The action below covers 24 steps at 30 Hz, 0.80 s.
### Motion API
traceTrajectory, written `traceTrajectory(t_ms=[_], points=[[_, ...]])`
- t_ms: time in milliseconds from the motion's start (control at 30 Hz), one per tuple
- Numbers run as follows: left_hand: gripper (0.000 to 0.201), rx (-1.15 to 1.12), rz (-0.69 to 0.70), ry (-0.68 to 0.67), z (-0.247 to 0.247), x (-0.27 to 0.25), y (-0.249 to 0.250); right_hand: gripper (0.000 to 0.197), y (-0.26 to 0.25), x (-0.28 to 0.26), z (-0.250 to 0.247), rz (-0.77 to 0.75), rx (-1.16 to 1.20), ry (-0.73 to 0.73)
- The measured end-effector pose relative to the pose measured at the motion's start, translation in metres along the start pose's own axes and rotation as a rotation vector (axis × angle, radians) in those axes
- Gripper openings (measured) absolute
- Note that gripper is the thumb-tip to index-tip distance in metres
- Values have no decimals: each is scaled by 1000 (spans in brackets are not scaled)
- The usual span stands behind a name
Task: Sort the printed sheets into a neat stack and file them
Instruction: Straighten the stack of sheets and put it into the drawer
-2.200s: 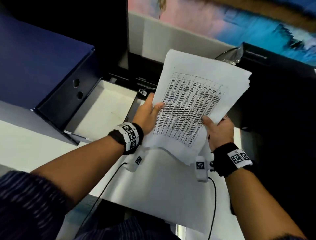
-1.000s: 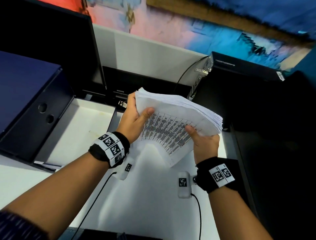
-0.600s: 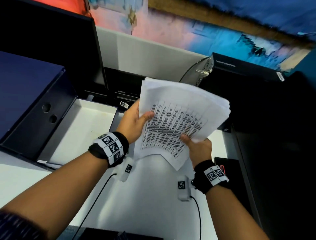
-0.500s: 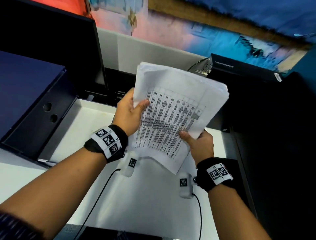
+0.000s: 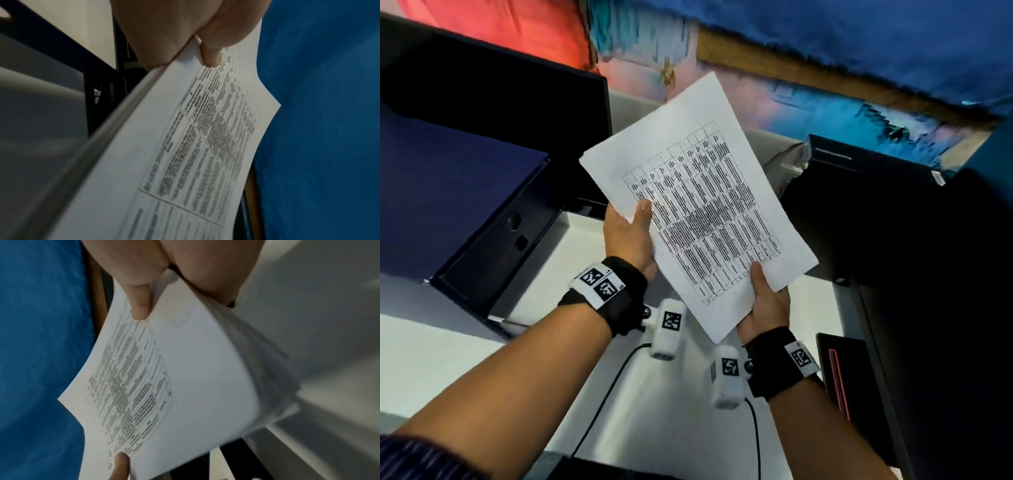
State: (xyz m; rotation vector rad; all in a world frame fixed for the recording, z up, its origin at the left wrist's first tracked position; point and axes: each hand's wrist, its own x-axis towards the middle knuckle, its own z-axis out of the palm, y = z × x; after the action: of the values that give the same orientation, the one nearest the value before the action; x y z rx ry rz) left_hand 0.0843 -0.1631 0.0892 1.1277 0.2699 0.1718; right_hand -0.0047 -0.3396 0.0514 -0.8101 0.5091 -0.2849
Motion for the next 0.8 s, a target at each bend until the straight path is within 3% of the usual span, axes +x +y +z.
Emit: traceTrajectory(t_ms=[100,233,300,400,467,567,667,733,800], points=[[46,-109,-95,-158,-13,0,1,40,-14,4,-2,-66,-115,36],[36,-59,-135,-132,-43,21,22,39,-39,8,-12,-124,-317,66],[35,130,-169,-162,-61,38,40,37,-49,10,-21,-161,-376,48],[36,486,-205,-411,-70,50,56,37,-55,14,-32,-221,-432,33],[35,651,-164,-497,-60,50,53,34,-58,19,-34,-271,-480,17],[37,705,69,-426,-40,36,25,19,-57,23,-36,-374,-575,-3],[38,597,223,-275,-33,2,-18,21,-41,19,-48,-505,-662,82],[41,593,186,-274,-37,-17,-47,25,-20,14,-66,-521,-756,152],[42,626,22,-290,-47,-26,-66,26,0,9,-84,-407,-773,232]])
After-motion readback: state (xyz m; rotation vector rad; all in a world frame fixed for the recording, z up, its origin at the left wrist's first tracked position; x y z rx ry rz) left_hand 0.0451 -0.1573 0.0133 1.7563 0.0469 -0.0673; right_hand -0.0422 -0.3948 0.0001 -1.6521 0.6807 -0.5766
